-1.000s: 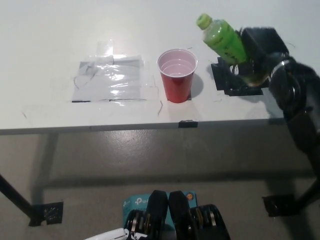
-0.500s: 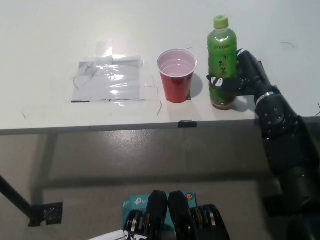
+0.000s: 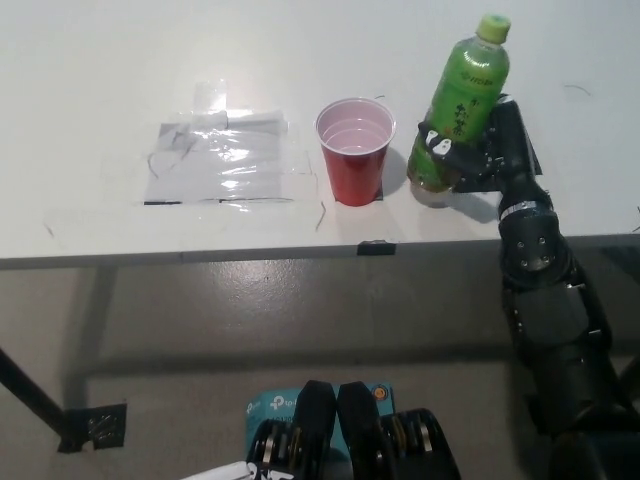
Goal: The robot uses its right hand to pick up a bottle kept in the middle of the desk and tilt it into a cup kept next to it to pour water out
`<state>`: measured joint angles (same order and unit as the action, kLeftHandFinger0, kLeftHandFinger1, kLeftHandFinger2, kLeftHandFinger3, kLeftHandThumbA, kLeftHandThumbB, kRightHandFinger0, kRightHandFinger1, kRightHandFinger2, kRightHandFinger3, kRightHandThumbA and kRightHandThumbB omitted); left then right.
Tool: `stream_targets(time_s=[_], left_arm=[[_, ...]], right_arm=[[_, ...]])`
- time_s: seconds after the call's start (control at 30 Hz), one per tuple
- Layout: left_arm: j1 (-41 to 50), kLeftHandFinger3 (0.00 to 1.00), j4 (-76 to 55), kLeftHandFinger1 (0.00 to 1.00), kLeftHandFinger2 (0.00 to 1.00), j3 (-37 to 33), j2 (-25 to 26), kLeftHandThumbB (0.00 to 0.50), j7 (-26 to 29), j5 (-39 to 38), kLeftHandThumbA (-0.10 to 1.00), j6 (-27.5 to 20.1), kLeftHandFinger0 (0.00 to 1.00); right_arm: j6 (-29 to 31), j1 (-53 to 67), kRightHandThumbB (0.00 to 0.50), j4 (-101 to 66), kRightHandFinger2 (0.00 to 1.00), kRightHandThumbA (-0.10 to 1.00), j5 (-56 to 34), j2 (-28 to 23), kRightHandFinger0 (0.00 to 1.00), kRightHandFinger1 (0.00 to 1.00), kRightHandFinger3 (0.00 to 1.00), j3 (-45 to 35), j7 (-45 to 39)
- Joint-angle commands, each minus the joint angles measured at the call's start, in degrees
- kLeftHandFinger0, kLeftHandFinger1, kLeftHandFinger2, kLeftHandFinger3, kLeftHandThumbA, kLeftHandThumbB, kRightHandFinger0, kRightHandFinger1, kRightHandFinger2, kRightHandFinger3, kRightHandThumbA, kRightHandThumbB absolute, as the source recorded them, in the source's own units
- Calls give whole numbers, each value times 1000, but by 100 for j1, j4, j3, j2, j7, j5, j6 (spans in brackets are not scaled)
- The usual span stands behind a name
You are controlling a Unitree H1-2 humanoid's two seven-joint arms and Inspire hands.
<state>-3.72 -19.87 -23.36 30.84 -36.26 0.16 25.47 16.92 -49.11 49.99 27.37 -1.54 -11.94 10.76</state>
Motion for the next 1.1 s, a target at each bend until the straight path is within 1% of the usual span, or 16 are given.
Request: stream_targets(time_s=[0.0,0.1,0.13,0.17,0.23,0.37,0.43,0.5,0.67,0.7,0.73,0.77,0.87,0.93,1.0,1.07], left_arm=[[-64,1000,-119,1000,1000,165,15,500,49,-52,499,-41,1000],[-96,1000,-128,1000,1000,154,36,500,30,-17,504,-77,1000],[-99,1000,-128,1000,1000,158,37,500,35,-6,517,-79,1000],[-95,1000,-139,1000,1000,161,36,500,38,1,521,-70,1000],[-93,1000,-140,1000,1000,157,33,500,43,32,529,-66,1000],[-127,1000,-165,1000,1000,190,44,500,22,13,513,2,1000],[-123,1000,-159,1000,1000,201,38,500,19,11,516,-3,1000],[-125,1000,-146,1000,1000,202,45,500,-4,5,537,-39,1000],[-148,1000,-182,1000,1000,241,84,500,-23,9,516,-59,1000],[-144,1000,-195,1000,1000,247,83,500,-24,-1,508,-33,1000],[-139,1000,-185,1000,1000,254,79,500,-24,-12,505,-54,1000],[-137,1000,-179,1000,1000,257,77,500,-26,-14,504,-67,1000],[-118,1000,-185,1000,1000,276,64,500,-17,-28,511,-61,1000],[-134,1000,-149,1000,1000,278,63,500,-47,-62,502,-74,1000],[-144,1000,-148,1000,1000,273,76,500,-59,-57,504,-70,1000],[-134,1000,-170,1000,1000,289,68,500,-47,-71,491,-37,1000]], right_arm=[[1001,-210,0,-32,23,-100,140,-307,0,0,351,468,1157],[1001,-192,0,17,11,-100,335,-477,0,0,338,801,1287],[1001,-175,42,63,13,-100,686,-652,0,0,327,1157,1417],[1001,-182,59,100,18,-100,774,-725,0,0,327,1315,1421],[993,-202,79,151,34,-100,925,-874,0,5,327,1660,1480],[978,-297,95,302,91,-100,941,-1032,0,48,300,2140,1611],[879,-291,58,307,147,-100,847,-1043,0,83,294,2222,1484],[877,-272,44,422,145,-100,646,-984,0,58,277,2198,1443],[755,-223,46,572,154,-100,378,-815,0,49,289,2080,1450],[764,-201,53,607,145,-100,318,-779,0,37,285,2041,1477],[822,-166,54,706,93,-100,150,-693,0,2,280,1921,1520],[848,-155,54,746,12,-100,89,-661,0,0,278,1874,1534],[792,-120,0,862,0,-100,36,-556,0,0,309,1786,1690],[862,-135,0,930,0,-100,-254,-454,0,0,297,1576,1684],[768,-133,0,905,0,-100,-256,-432,0,0,305,1539,1718],[657,-117,0,860,1,-100,-408,-378,0,0,366,1419,1683]])
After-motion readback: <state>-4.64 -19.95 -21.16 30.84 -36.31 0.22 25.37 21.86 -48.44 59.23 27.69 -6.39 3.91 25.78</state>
